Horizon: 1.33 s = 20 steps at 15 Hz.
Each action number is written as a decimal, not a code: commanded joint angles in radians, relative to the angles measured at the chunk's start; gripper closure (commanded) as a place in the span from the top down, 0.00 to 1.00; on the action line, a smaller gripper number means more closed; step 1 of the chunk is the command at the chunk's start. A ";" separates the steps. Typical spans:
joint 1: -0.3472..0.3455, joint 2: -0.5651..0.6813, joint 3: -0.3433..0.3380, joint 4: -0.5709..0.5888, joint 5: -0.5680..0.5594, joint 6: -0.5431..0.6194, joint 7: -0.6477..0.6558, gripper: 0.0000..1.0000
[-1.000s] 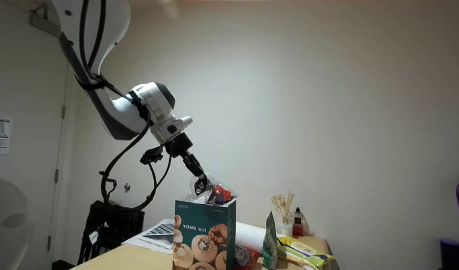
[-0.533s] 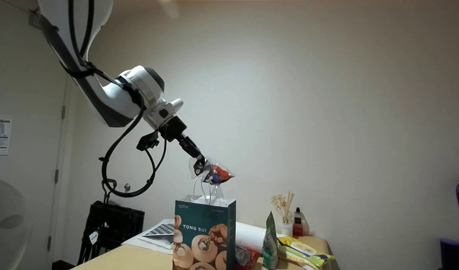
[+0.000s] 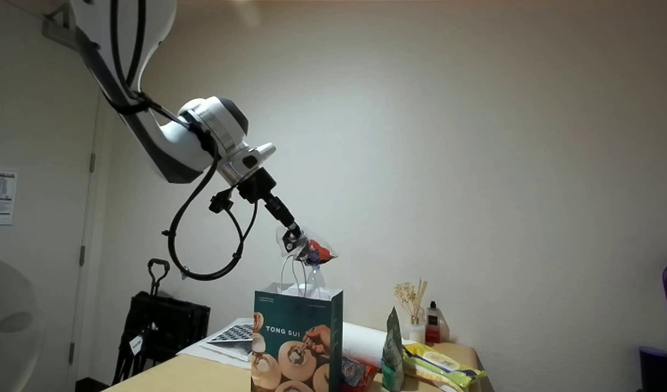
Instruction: Pick up the sachet from the table and put it in the bag.
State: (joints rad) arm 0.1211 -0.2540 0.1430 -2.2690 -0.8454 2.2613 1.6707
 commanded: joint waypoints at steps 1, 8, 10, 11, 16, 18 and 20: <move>-0.013 0.103 -0.008 0.134 0.069 -0.012 -0.189 0.00; -0.014 0.114 0.000 0.143 0.064 -0.018 -0.171 0.00; -0.014 0.144 -0.005 0.160 0.068 0.001 -0.205 0.00; -0.014 0.155 -0.007 0.164 0.070 0.018 -0.219 0.00; -0.012 0.198 -0.017 0.173 0.110 0.052 -0.285 0.00; -0.012 0.210 -0.021 0.177 0.131 0.044 -0.310 0.00; -0.011 0.219 -0.025 0.182 0.154 0.038 -0.334 0.00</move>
State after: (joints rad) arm 0.1193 -0.0513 0.1219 -2.1067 -0.7408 2.2957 1.4092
